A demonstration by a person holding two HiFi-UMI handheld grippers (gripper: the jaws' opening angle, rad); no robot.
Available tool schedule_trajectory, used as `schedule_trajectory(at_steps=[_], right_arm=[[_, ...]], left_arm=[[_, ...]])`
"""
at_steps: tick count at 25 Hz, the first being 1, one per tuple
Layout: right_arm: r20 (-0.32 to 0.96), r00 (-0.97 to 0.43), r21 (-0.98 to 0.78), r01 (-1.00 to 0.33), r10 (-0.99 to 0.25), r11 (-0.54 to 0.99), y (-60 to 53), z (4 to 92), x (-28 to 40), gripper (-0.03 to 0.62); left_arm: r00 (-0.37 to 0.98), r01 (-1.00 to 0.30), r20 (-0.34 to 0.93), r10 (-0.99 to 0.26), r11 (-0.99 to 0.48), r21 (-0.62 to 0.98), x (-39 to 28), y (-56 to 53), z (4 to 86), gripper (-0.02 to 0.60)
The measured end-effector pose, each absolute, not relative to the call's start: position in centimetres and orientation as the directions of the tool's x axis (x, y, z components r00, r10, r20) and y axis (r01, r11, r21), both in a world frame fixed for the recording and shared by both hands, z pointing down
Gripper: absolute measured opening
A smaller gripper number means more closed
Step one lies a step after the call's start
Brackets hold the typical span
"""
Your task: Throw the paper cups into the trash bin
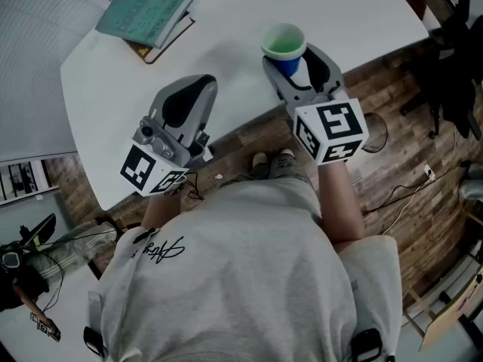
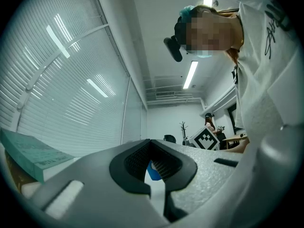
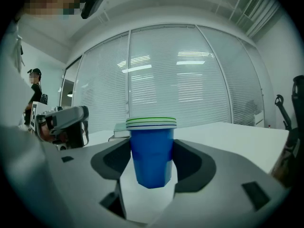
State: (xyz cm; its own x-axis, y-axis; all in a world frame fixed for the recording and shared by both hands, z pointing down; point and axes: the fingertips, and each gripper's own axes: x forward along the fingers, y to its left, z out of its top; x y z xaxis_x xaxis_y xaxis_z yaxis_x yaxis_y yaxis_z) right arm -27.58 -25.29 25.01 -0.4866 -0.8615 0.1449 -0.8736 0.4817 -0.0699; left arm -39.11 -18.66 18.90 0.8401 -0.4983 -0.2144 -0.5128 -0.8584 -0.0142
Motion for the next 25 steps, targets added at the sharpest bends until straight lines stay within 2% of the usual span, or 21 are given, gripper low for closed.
schedule_trajectory(at_steps=[25], right_arm=[[0.117,-0.187,-0.1,-0.979,-0.975,0.176,-17.0,23.5,-15.4,0.282]], left_arm=[[0.962,-0.149,-0.23,-0.146,-0.989,0.004,-26.2,-16.6,19.1,0.003]])
